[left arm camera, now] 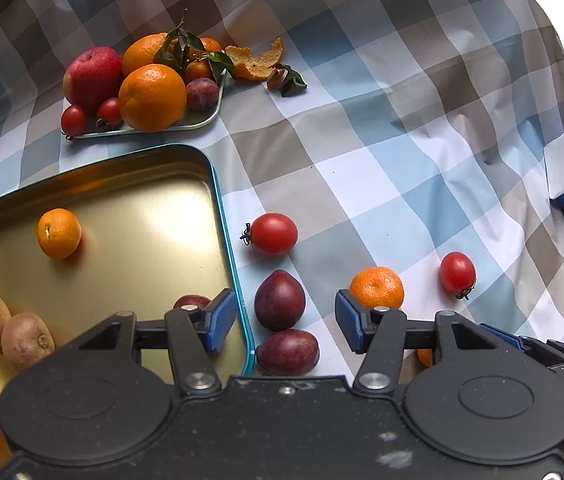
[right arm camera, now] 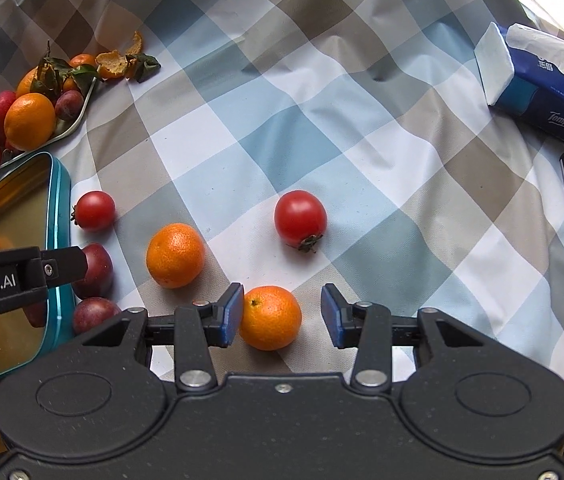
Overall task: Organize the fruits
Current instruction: 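Move both tools from the tray toward the loose mandarin oranges, then grasp a mandarin orange with the right tool while the left tool grasps another mandarin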
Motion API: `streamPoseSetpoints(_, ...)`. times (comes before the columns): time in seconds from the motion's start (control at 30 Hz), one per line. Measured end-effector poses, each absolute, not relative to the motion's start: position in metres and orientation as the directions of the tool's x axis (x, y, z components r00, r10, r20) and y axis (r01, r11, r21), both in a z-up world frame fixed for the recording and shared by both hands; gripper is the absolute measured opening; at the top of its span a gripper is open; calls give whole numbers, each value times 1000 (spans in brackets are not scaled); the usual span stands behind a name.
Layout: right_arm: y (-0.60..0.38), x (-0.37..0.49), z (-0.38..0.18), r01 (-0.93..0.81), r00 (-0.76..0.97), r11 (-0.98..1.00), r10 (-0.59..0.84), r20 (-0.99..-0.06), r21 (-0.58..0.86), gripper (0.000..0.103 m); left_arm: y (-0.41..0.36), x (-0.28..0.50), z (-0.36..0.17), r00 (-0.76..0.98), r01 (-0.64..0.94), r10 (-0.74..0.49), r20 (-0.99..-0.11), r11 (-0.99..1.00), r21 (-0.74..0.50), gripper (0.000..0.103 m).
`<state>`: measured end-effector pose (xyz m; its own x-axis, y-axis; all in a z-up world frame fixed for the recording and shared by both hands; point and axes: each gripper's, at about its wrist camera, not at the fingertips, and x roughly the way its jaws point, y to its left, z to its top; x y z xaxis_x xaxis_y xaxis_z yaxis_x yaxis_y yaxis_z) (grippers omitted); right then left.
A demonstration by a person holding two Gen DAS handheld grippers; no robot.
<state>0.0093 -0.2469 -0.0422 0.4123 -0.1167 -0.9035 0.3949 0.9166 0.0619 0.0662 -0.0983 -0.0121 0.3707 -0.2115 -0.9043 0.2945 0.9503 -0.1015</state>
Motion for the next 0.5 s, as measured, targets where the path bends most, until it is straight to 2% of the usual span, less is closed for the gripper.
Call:
streamPoseSetpoints(0.23, -243, 14, -51, 375, 384, 921, -53, -922, 103, 51, -91, 69, -11, 374, 288, -235, -897, 949, -129, 56)
streamPoseSetpoints(0.5, -241, 13, -62, 390, 334, 920, -95, -938, 46, 48, -87, 70, -8, 376, 289, -261, -889, 945, -155, 56)
